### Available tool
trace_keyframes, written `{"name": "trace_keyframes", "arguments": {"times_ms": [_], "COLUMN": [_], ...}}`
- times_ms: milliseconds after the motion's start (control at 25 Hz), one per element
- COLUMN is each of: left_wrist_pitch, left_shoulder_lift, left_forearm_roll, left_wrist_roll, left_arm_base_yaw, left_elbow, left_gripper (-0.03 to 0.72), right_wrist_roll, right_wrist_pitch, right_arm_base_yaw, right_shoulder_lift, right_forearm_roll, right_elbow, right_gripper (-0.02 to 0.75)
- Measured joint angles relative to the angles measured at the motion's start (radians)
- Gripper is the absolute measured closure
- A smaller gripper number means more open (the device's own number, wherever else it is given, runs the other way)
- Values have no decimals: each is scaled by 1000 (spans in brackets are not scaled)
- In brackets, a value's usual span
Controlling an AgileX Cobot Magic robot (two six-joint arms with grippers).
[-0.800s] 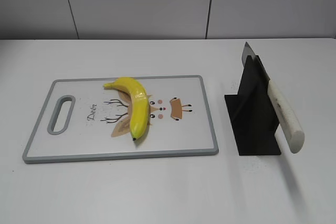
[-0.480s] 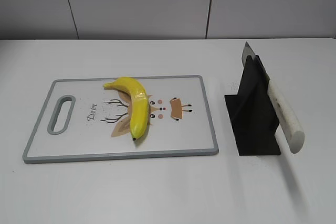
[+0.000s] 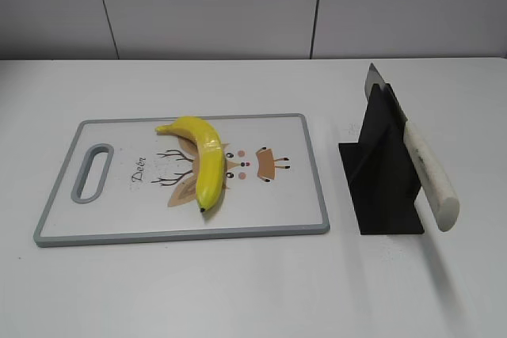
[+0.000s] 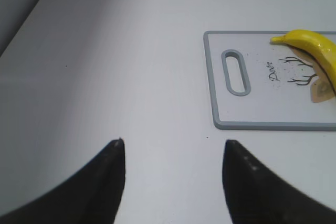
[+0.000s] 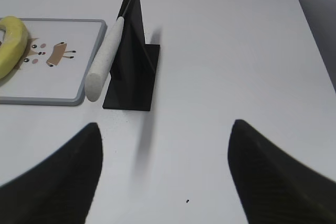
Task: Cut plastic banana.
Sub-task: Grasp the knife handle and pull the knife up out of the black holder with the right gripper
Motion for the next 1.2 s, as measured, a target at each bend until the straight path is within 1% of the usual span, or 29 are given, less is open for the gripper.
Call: {"name": "trace_keyframes", "arguments": {"times_ms": [640,920,1200], "left_wrist_pitch": [0,0,0], "left_shoulder_lift": [0,0,0], "left_forearm_roll": [0,0,0], "left_wrist_roll": [0,0,0], "left_arm_base_yaw": [0,0,0], "left_elbow": [0,0,0], "left_gripper": [136,136,136], "right_wrist_roll": [0,1,1], "right_wrist_pitch": [0,8,30], "right_arm_base_yaw": [0,0,0], "right_shoulder_lift": [0,4,188], "right_forearm_roll": [3,61,74], "right_elbow": [0,-1,-61], "right_gripper": [169,169,169]}}
